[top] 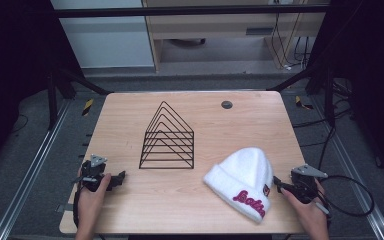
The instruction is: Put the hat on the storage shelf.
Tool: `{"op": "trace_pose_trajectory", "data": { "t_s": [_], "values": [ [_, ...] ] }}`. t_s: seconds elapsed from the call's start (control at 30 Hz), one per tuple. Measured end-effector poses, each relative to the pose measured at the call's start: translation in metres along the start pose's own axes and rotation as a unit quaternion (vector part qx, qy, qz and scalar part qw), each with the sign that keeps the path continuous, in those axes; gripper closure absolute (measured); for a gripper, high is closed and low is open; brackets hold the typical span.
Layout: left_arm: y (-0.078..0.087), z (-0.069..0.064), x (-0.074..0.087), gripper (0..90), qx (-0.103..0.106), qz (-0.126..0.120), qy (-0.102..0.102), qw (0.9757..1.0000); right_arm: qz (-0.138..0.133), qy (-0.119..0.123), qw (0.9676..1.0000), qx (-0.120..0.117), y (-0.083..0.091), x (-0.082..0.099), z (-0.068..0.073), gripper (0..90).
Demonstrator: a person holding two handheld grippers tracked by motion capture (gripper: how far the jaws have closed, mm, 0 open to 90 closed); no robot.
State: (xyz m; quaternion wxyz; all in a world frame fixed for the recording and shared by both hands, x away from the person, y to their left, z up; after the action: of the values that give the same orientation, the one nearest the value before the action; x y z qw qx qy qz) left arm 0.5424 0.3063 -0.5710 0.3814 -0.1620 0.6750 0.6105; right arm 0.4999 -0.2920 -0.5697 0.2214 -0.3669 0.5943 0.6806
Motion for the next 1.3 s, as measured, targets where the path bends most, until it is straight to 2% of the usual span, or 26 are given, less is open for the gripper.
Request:
{"op": "trace_pose_trajectory", "data": {
  "t_s": [0.2,0.37,0.47,0.6,0.67,0.73,0.77,1.0,1.03,1.17,1.3],
  "values": [
    [0.000,0.000,0.000,0.0,0.001,0.000,0.000,1.0000,0.000,0.000,1.0000,0.002,0.000,0.000,0.000,27.5],
    [0.000,0.000,0.000,0.0,0.001,0.000,0.000,1.0000,0.005,0.008,0.9999,-0.007,0.000,0.000,0.003,25.7],
    [0.000,0.000,0.000,0.0,0.001,0.000,0.000,1.0000,-0.002,0.008,0.9999,-0.010,0.004,-0.006,0.004,24.4],
    [0.000,0.000,0.000,0.0,0.001,0.001,0.000,1.0000,0.008,0.018,0.9997,-0.016,0.013,-0.026,0.004,18.6],
    [0.000,0.000,0.000,0.0,0.004,0.001,-0.001,1.0000,0.015,0.025,0.9995,-0.008,0.015,-0.036,0.002,15.9],
    [0.000,0.000,0.000,0.0,0.005,0.001,-0.001,1.0000,0.021,0.032,0.9991,-0.019,0.015,-0.043,0.003,10.5],
    [0.000,0.000,0.000,0.0,0.005,0.001,-0.001,1.0000,0.021,0.037,0.9988,-0.025,0.016,-0.046,0.004,10.8],
    [0.000,0.000,0.000,0.0,0.005,0.001,-0.001,1.0000,0.036,0.063,0.9970,-0.025,0.016,-0.068,0.010,16.3],
    [0.000,0.000,0.000,0.0,0.005,0.001,-0.001,1.0000,0.040,0.079,0.9959,-0.021,0.017,-0.074,0.011,18.8],
    [0.000,0.000,0.000,0.0,0.005,0.001,-0.001,1.0000,0.059,0.100,0.9927,-0.033,0.017,-0.083,0.017,26.2],
    [0.000,-0.001,0.000,0.0,0.005,0.001,-0.001,1.0000,0.069,0.114,0.9903,-0.040,0.016,-0.088,0.024,27.5]
  ]
}}
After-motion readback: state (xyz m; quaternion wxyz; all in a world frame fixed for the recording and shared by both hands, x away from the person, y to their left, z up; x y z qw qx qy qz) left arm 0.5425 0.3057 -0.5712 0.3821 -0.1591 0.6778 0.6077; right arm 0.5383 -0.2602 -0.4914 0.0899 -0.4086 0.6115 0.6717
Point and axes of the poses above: each handheld gripper's, and its own axes: y roughly backward along the jaws, x roughly out of its underside, z roughly to its left, the point moved 9 cm from there along -y, roughly forward along the jaws, and after that the axes turned 1 degree about -y, right-handed, at the moved point
